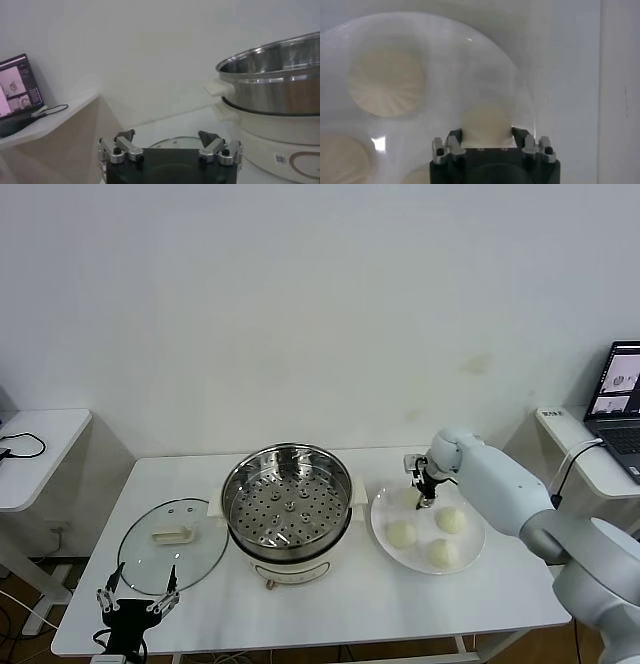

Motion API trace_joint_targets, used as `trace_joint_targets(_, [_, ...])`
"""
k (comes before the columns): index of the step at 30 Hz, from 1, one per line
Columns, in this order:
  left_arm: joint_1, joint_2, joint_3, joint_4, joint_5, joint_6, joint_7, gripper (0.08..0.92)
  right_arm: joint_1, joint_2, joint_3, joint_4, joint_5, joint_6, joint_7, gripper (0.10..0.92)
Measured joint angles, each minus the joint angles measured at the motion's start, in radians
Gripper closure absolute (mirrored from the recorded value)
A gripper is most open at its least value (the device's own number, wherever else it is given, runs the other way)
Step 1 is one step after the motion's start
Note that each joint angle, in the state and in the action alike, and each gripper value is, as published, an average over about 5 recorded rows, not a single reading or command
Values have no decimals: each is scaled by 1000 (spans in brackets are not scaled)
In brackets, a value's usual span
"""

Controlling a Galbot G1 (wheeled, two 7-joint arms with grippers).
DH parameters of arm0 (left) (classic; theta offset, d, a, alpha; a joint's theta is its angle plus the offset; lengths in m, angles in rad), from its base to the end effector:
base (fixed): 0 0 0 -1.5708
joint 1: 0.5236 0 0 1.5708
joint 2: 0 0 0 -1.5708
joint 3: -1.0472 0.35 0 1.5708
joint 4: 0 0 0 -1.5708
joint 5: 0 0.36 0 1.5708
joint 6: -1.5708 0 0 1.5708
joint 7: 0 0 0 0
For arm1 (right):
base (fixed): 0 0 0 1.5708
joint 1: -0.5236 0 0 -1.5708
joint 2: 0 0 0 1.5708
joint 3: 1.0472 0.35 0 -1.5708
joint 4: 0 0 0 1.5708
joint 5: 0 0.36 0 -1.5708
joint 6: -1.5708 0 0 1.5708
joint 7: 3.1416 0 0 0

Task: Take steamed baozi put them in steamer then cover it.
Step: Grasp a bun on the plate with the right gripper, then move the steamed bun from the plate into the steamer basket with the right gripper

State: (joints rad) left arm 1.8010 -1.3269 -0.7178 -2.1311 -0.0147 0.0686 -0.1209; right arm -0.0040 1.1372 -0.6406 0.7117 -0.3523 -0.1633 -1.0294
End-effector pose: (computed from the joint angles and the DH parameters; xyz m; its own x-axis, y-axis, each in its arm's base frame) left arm 0.1225 0.0954 -0.3067 -0.9675 -0.1651 0.1915 -0.0984 0.9435 0.3164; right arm 0.6134 -0.0656 -0.2498 -0.2722 -0.0543 0.9607 -0.9606 -0.0430 -0.2747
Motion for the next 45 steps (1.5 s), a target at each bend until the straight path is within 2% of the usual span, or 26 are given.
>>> trace_joint_targets(11, [2,1,-1,1,-1,1,-1,177,61,-72,-65,106,98,-33,-37,439])
trace_joint_targets(26, [-4,10,8,-6,-15,3,2,177,319,-172,-255,378,379,-90,-41,431])
trace_joint_targets(36, [-5,21,-3,-11,-32,2,3,177,489,-87,-381,475,547,-78,0,431])
trace_joint_targets(45, [-3,19,-20,-16,-37,1,6,177,538,59,-492,476,571,18,20,431])
